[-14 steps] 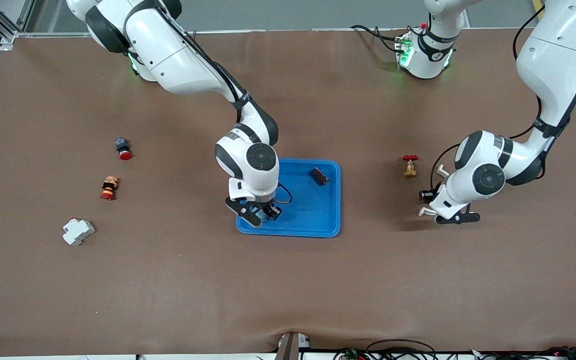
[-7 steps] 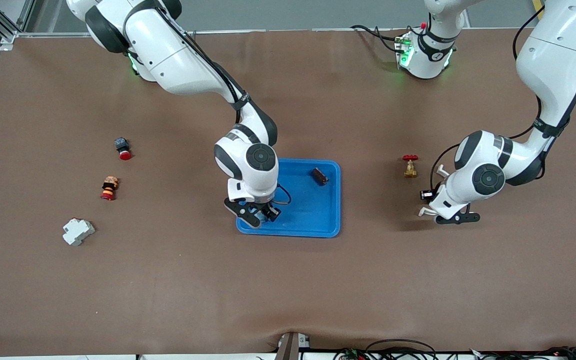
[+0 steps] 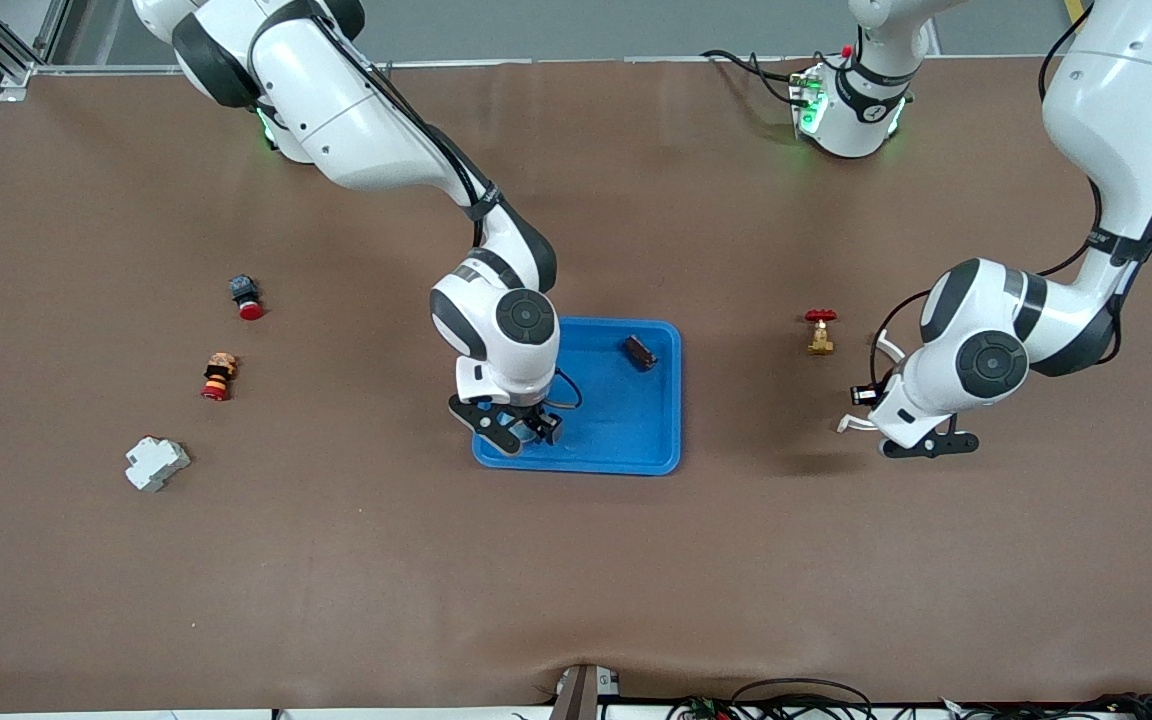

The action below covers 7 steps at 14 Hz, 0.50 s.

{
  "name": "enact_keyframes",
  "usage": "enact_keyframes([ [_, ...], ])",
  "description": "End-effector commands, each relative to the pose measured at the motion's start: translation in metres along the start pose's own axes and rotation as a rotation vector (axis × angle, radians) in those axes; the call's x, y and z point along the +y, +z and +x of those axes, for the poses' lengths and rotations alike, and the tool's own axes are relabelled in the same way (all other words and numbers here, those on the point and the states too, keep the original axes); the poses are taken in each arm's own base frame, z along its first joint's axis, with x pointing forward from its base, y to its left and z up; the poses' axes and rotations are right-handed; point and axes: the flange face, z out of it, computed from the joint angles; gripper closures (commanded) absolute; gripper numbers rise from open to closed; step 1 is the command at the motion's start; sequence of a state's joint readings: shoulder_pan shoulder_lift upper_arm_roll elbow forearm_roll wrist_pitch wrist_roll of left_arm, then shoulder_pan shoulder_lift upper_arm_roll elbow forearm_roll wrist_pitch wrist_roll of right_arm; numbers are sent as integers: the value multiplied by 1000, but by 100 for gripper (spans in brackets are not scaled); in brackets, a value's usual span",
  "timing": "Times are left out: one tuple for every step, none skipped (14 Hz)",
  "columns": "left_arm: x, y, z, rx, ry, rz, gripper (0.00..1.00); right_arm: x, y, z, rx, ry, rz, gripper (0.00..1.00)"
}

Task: Place electrolytic capacitor and blue bell in tray
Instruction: 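Lower the bell into the tray while the left gripper grasps the capacitor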

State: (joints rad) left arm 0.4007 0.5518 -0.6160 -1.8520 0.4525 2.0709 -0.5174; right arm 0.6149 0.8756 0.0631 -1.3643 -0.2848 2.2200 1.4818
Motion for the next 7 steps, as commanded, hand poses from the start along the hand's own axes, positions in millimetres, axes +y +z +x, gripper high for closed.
enact_keyframes([
  [33, -55, 3, 7, -63, 31, 100, -1, -18, 2, 13, -3, -20, 0],
  [49, -69, 4, 3, -83, 4, 100, 0, -20, 2, 10, -6, -30, 0],
  [64, -80, 2, 1, -111, -26, 100, -1, -31, 6, 11, -16, -28, 0],
  [76, -85, -1, 6, -148, -36, 100, -3, -42, 9, 5, -26, -29, 0],
  [90, -96, -2, 25, -190, -44, 100, -3, -49, 15, -25, -23, -33, 0],
  [112, -104, -7, 34, -206, -56, 100, -4, -57, 24, -52, -34, -31, 0],
  [127, -113, -11, 35, -241, -79, 100, -1, -65, 36, -70, -57, -38, 0],
])
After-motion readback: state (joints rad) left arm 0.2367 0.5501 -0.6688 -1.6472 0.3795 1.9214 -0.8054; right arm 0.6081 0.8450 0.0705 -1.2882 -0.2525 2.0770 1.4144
